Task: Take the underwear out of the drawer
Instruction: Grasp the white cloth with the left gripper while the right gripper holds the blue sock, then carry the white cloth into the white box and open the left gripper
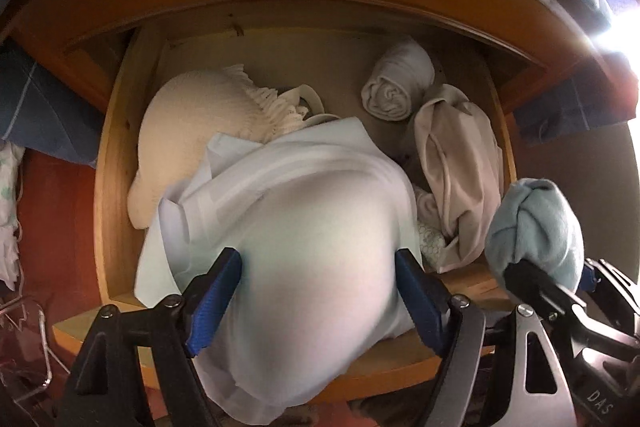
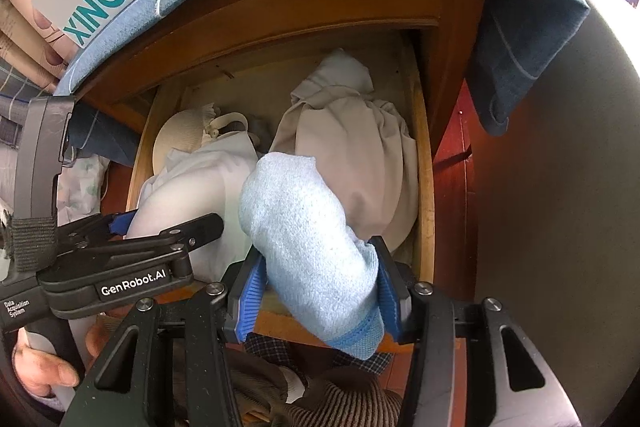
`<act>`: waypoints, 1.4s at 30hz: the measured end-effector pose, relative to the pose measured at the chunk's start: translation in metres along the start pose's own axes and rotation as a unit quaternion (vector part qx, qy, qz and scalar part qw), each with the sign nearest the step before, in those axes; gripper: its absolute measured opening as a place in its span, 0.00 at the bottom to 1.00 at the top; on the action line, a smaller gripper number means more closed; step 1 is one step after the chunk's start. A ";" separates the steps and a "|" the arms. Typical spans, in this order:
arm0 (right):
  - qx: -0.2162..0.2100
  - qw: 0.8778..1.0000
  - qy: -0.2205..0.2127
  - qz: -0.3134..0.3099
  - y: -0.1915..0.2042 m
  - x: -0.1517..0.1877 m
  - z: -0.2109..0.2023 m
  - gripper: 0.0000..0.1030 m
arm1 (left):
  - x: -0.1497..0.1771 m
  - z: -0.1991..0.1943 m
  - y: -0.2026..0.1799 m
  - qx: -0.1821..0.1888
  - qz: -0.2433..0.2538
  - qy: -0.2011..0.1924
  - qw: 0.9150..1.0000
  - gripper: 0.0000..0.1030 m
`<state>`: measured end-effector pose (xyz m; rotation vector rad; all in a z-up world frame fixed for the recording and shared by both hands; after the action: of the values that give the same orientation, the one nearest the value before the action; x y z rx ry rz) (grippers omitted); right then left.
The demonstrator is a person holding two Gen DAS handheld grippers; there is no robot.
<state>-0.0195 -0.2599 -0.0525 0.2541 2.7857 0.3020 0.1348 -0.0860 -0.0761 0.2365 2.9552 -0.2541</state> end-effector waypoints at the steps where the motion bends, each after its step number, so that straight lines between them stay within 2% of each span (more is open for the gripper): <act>1: 0.001 1.000 0.000 -0.001 0.000 0.000 0.000 0.45 | 0.000 0.000 0.001 -0.002 -0.001 -0.002 1.000 0.66; 3: 0.004 1.000 0.003 -0.004 0.001 0.000 0.001 0.45 | 0.003 0.002 0.003 -0.008 0.002 0.002 1.000 0.43; 6: 0.009 1.000 0.006 -0.010 0.004 0.000 0.002 0.45 | 0.004 0.001 0.009 0.011 -0.003 -0.001 1.000 0.26; 9: 0.017 1.000 0.011 -0.017 0.007 -0.002 0.005 0.45 | 0.005 -0.006 0.015 0.023 -0.003 -0.014 1.000 0.16; 11: 0.023 0.999 0.012 -0.022 0.008 -0.003 0.007 0.45 | 0.006 -0.012 0.018 0.030 0.000 -0.025 0.999 0.13; 17: 0.035 0.999 0.021 -0.033 0.011 -0.005 0.011 0.45 | 0.012 -0.039 0.019 0.040 0.013 -0.050 0.998 0.12; 30: 0.046 0.998 0.028 -0.039 0.013 -0.007 0.015 0.45 | 0.033 -0.145 0.016 0.065 0.061 -0.128 0.988 0.12; 36: 0.047 0.998 0.029 -0.039 0.013 -0.007 0.015 0.45 | 0.029 -0.214 0.016 0.087 0.077 -0.186 0.976 0.12; 42: 0.053 0.997 0.029 -0.040 0.014 -0.006 0.015 0.45 | 0.007 -0.308 0.013 0.090 0.098 -0.279 0.951 0.12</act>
<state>-0.0068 -0.2448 -0.0616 0.1594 2.8641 0.1431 0.0837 -0.0165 0.2204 0.4018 2.3304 -0.4762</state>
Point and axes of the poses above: each gripper's, at about its wrist camera, not at the fingertips, and z roughly the way its jaws point, y to its left, x to its underside, the point moved 1 cm from there along z, roughly the way its jaws point, and after that the axes turned 2 degrees about x, right-handed, at the moved point
